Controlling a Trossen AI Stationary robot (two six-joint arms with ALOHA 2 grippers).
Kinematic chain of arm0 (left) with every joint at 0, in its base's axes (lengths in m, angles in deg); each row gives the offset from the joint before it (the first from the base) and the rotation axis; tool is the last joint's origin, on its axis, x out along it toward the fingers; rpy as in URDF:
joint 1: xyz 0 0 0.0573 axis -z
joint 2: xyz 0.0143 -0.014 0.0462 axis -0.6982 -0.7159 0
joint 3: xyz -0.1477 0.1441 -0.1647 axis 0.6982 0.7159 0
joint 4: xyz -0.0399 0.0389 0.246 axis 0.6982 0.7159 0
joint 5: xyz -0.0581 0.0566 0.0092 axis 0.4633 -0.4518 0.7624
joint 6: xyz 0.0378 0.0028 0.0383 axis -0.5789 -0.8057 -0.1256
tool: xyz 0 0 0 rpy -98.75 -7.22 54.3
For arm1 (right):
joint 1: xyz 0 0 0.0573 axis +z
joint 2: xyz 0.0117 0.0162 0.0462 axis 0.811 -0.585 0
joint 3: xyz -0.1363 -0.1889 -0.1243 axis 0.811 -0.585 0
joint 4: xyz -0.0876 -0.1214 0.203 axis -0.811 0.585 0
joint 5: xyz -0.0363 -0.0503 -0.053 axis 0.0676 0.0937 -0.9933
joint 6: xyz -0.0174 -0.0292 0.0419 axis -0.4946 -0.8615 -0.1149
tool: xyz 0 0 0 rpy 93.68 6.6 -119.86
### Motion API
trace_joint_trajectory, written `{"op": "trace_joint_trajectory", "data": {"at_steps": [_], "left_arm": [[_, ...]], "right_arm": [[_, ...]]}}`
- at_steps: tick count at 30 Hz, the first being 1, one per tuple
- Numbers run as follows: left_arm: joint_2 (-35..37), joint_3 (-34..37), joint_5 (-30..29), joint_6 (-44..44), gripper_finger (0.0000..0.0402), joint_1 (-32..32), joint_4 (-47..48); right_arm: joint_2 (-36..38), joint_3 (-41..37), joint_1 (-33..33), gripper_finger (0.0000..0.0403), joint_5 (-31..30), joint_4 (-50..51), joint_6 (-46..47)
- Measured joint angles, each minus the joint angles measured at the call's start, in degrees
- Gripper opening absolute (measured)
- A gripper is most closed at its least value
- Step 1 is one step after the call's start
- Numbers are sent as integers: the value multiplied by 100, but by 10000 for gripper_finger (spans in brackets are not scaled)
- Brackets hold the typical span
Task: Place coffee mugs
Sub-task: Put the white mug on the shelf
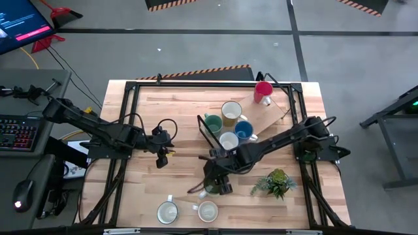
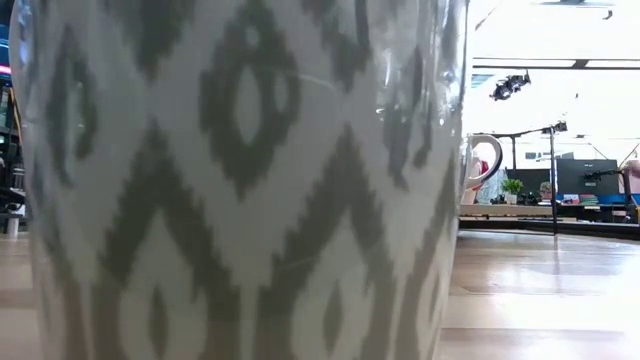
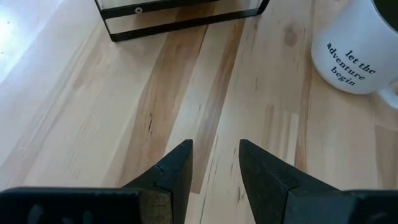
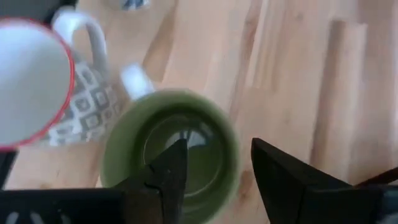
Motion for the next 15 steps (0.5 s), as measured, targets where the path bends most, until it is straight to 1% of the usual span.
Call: {"op": "trace_joint_trajectory", "data": {"at_steps": [3,12,15], "left_arm": [[0,0,-2,0,122,0,0],[0,0,-2,5,122,-2,0],[-2,0,-2,7,122,-2,-3]], "right_arm": [[-52,-14,82,161,115,5,88],[-168,-4,185,161,73,75,333],[-186,-4,196,161,-103,95,445]]}}
